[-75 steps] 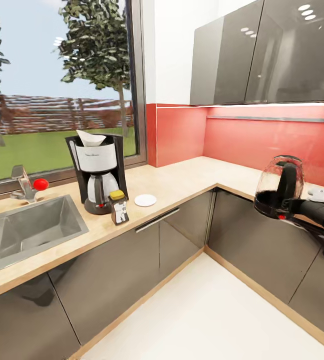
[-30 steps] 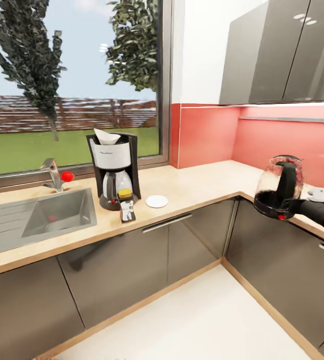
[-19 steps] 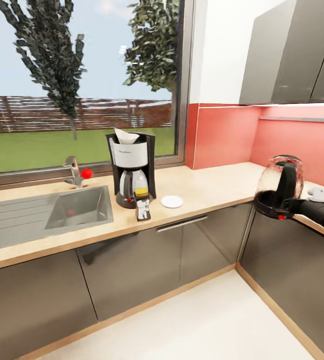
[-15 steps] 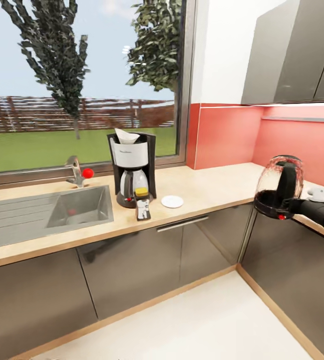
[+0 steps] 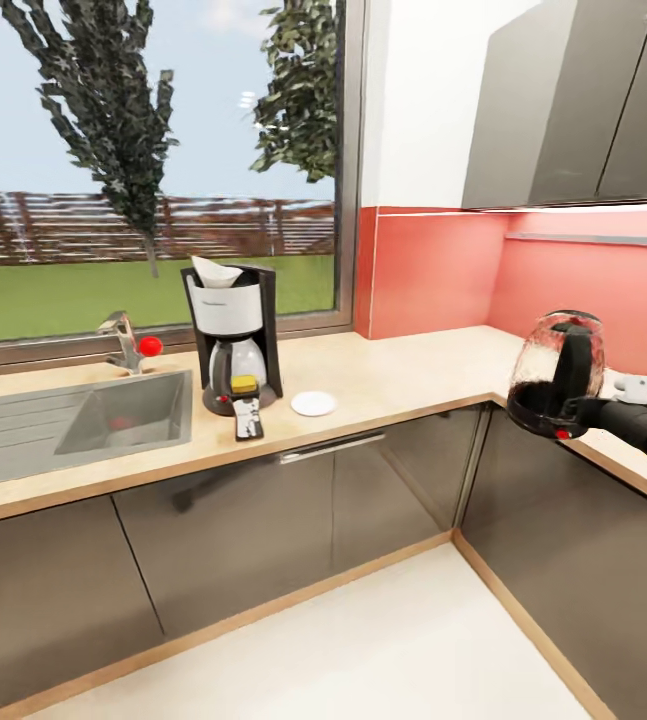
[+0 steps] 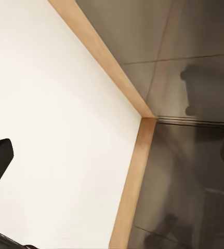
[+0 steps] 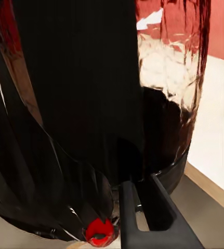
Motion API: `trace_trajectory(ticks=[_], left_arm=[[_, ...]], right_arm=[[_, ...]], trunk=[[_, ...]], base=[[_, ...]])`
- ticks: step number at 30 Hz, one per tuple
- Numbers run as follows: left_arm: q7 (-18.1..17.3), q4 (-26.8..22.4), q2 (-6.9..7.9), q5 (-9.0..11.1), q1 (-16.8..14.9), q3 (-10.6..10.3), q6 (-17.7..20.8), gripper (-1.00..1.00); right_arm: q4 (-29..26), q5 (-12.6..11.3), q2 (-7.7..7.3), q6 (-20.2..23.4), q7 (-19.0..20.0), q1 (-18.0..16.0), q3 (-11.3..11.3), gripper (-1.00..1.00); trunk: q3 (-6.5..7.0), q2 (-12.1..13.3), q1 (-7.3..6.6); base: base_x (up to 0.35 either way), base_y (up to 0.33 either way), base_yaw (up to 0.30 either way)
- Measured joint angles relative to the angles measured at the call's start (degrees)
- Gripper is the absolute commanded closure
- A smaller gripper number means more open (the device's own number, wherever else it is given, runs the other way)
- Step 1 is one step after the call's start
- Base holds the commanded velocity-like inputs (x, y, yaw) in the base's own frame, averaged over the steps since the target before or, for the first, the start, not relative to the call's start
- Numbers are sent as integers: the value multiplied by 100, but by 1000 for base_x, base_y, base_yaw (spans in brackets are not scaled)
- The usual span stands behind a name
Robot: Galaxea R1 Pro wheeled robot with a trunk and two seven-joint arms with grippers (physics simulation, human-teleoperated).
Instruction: Set up a coffee station on the kitchen countertop: keep the coffee maker on the countertop, move the bottle of coffee from the kitchen shelf to the counter next to the coffee maker, place a paper coffee filter on top of the coffee maker, put the saucer next to the coffee maker with the coffee cup on the saucer, and place the electric kettle next to the coffee maker.
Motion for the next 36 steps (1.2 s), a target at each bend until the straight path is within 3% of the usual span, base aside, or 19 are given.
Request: trace_trajectory(ticks=[9,36], left_arm=[[-1,-1,0,0,0,5,1,-100],[-1,0,0,0,0,15,-2,-100]], right_arm=[[-8,-10,0,-4,1,2,6,100],[3,-20,1,-9,7,0,7,100]], trunk=[[0,0,0],[0,0,0]], base=[[99,-172,54],[2,-14,264]])
